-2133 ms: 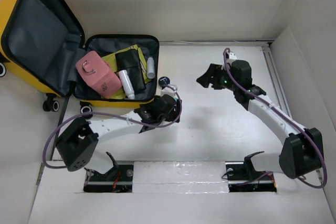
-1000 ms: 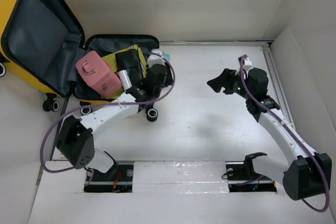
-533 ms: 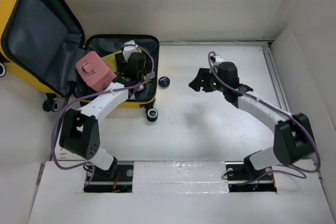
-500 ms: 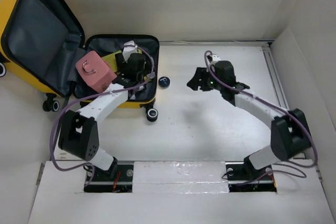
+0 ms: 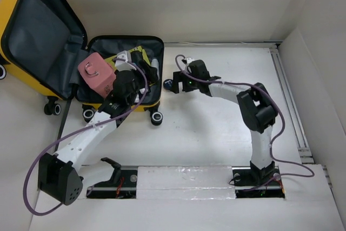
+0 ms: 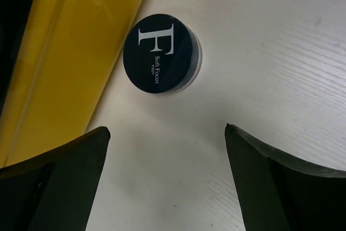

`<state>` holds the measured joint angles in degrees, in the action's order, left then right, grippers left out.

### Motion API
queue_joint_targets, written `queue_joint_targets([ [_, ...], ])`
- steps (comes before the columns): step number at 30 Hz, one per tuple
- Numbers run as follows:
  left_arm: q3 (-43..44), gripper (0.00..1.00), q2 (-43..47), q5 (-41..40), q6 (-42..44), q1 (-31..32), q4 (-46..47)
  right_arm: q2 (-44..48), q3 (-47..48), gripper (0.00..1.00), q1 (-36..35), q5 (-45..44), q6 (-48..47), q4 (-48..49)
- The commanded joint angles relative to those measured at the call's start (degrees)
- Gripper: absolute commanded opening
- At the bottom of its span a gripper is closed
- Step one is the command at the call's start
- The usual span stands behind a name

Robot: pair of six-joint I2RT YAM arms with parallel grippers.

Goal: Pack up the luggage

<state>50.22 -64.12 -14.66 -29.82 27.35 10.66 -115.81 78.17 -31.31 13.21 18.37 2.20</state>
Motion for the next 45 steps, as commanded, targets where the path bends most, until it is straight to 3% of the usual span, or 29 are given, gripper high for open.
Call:
queue_joint_targets([
  [1, -1.7, 0.82, 2.2, 2.5, -0.9, 0.0, 3.1, -1.7, 6.3, 0.95, -1.6, -1.3, -2.0, 0.2],
  [8, -1.7, 0.82, 2.9, 4.5, -1.5, 0.0, 4.4, -10.9, 18.8, 0.95, -5.1, -8.8, -0.9, -9.9],
  [13, -2.2, 0.82, 3.9, 4.5, -1.5, 0.0, 4.4, -12.9, 21.5, 0.84, -6.1, -18.3, 3.7, -14.6],
  [16, -2.2, 0.82, 5.1, 4.5, -1.5, 0.0, 5.5, -14.4, 22.8, 0.84, -6.7, -20.9, 5.6, -15.7],
  [20, -2.2, 0.82, 5.1, 5.1, -1.5, 0.0, 5.5, -16.6, 25.6, 0.73, -7.2, -24.8, 8.2, -19.2],
  [23, -3.4, 0.82, 5.1, 5.1, -1.5, 0.0, 6.0, -14.4, 22.9, 0.68, -5.5, -27.2, 12.0, -18.7],
  [30, -3.9, 0.82, 4.6, 5.6, -1.5, 0.0, 6.7, -5.8, 9.9, 0.68, 0.7, -29.2, 12.4, -11.7],
  [32, -4.4, 0.81, 4.6, 6.7, -1.5, 0.0, 7.2, -5.0, 8.9, 0.72, 1.4, -26.9, 11.1, -9.4],
  [34, -4.4, 0.81, 4.6, 6.7, -1.5, 0.0, 7.2, -5.0, 10.7, 0.91, 0.3, -26.9, 9.8, -12.7],
  [36, -4.4, 0.81, 4.6, 6.7, -1.5, 0.0, 7.2, -6.5, 14.9, 1.00, -0.6, -30.3, 8.4, -16.2],
  [45, -4.4, 0.81, 5.8, 7.8, -1.5, 0.0, 7.2, -9.0, 17.6, 1.00, 2.3, -32.6, 8.3, -20.0],
])
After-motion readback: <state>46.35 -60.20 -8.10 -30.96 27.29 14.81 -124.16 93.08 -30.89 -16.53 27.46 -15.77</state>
